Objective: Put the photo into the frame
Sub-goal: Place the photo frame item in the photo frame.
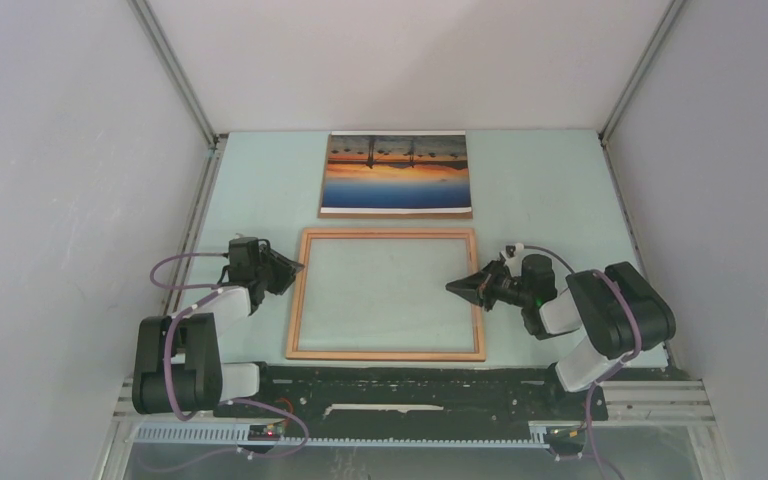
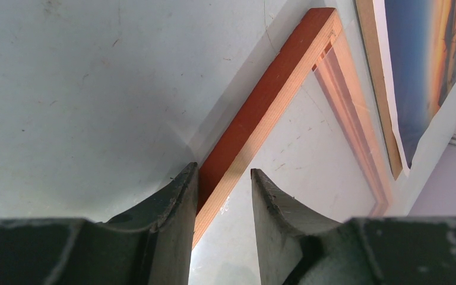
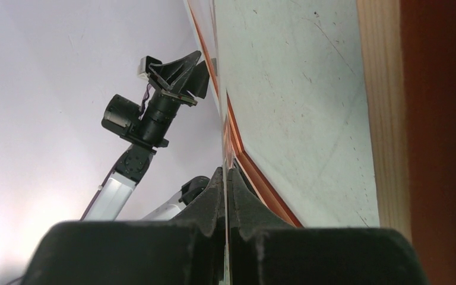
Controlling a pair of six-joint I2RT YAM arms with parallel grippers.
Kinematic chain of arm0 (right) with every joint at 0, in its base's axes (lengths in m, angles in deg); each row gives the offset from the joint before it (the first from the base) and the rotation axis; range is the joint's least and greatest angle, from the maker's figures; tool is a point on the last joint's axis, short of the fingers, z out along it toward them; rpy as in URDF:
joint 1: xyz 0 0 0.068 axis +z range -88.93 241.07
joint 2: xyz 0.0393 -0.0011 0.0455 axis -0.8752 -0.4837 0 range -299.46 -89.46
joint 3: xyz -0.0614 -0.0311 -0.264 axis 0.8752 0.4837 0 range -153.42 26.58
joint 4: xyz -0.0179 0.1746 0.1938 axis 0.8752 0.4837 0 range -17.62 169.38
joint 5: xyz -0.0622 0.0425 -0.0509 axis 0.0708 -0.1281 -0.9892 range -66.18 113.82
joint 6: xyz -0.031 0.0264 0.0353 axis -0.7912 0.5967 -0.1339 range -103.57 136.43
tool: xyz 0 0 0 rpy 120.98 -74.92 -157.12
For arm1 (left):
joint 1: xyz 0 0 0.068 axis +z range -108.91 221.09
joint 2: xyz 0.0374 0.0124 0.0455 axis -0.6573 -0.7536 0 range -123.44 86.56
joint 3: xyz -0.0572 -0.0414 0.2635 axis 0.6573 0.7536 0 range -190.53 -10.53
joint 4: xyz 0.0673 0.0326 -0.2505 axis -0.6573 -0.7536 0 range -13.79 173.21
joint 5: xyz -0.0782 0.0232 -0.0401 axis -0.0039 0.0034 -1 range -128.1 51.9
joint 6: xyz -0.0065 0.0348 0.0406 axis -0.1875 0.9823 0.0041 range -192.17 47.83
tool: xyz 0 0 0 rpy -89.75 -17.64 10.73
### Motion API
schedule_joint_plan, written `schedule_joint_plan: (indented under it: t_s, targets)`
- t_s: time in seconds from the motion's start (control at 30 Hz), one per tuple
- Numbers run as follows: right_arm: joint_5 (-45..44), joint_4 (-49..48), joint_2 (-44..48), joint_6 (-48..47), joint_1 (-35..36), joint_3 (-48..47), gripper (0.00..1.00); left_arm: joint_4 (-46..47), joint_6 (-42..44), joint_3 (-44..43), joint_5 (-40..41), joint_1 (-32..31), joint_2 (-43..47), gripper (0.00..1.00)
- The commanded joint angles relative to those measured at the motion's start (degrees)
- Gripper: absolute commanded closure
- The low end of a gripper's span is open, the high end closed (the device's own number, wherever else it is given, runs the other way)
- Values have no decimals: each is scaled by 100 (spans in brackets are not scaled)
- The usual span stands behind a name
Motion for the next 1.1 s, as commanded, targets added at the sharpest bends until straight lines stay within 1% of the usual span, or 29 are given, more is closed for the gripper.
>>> schedule_joint_plan:
  t_s: [0.0,0.63,0.77,0.87,0.93,1.07]
  targets:
    - [132,-366,-103,143,44,73,100,15,76,28,-134,0,-23,86]
    - [181,-1055,-441,137,131,474,100,9,76,17,-134,-3,-28,87]
    - [84,-1359,-712,169,137,482,100,8,85,20,-135,-1,-23,87]
    - [50,-1793,-995,274,194,439,100,11,82,17,-140,-6,-27,87]
    - [7,-1972,-1146,220,229,392,100,12,89,14,-149,-5,-38,87]
    - [-185,-2018,-1237,-118,286,326,100,6,93,1,-162,-8,-64,87]
